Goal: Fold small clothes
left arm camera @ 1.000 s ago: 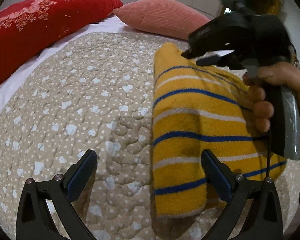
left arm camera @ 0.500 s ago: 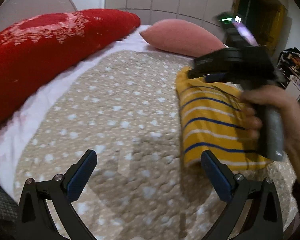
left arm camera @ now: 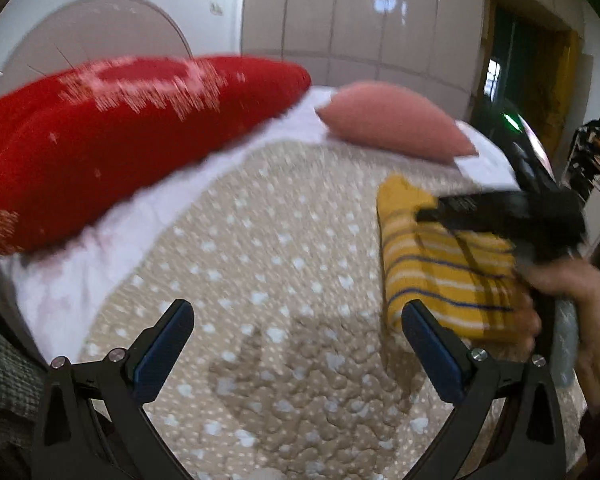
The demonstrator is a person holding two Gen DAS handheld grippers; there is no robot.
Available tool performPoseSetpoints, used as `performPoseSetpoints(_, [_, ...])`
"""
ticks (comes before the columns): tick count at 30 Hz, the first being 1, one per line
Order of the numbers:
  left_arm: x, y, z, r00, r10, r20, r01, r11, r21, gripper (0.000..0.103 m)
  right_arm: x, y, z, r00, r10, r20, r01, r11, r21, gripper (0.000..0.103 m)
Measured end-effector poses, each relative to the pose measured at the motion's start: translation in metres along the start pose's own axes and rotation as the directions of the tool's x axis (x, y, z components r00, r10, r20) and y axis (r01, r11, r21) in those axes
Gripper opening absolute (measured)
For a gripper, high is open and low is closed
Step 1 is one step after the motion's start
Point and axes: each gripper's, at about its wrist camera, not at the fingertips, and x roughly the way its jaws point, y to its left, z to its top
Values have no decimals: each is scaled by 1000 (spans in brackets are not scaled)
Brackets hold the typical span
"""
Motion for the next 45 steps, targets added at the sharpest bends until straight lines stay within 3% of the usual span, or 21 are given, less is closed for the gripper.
performPoseSetpoints(3, [-11,0,1,999,-18,31,19,1000,-13,103,-33,-15,-29,999,-15,40,14,1000,25,51])
performPoseSetpoints(9, [-14,-16,-9,998,-53,-15,53,999,1,103,-93,-52,-98,987,-127,96,122,991,55,58])
performPoseSetpoints(17, [-22,-38,-27,999,-26,-38,29,998,60,103,-122,-77,-151,963,-247,105,243,969,51,65])
performPoseSetpoints(31, [-11,-41,-38,994,-47,-101,55,996,73,103,-115,-44,-167,942,-301,147,312,948,-59,71])
performPoseSetpoints(45, [8,-42,-43,988,-59,-141,70,995,71,103,-107,-53,-170,944,-303,133,304,953,16,73])
